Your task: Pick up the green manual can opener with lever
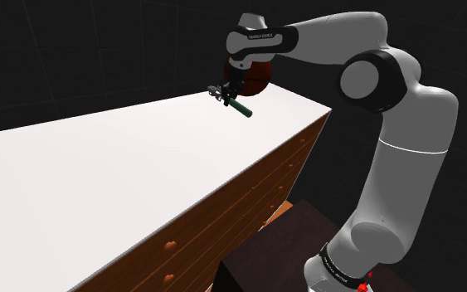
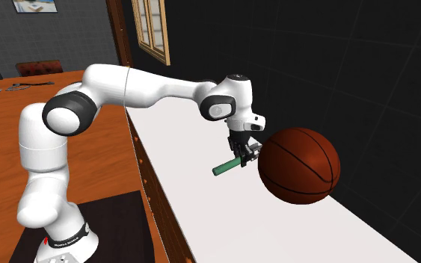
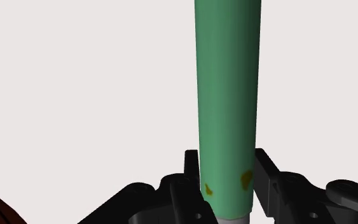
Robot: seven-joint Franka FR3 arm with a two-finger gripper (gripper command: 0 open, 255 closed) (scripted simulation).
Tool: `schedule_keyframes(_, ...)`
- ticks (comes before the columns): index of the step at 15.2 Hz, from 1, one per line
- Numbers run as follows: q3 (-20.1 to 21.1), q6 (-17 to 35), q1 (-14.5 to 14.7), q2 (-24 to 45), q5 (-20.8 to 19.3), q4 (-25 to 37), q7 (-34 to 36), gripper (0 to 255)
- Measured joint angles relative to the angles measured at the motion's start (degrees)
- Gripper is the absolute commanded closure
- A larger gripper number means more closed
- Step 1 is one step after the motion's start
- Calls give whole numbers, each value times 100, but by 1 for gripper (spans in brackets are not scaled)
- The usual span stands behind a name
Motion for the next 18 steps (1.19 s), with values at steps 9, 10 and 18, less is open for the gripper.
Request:
schedule_keyframes(9,0,-26,-1,-1,0,28,0,255)
schedule_keyframes(10,-4,-83,-6,-12,-2,73,-5,255)
schedule_keyframes(18,-10,-649,-11,-45,-17,607,19,255)
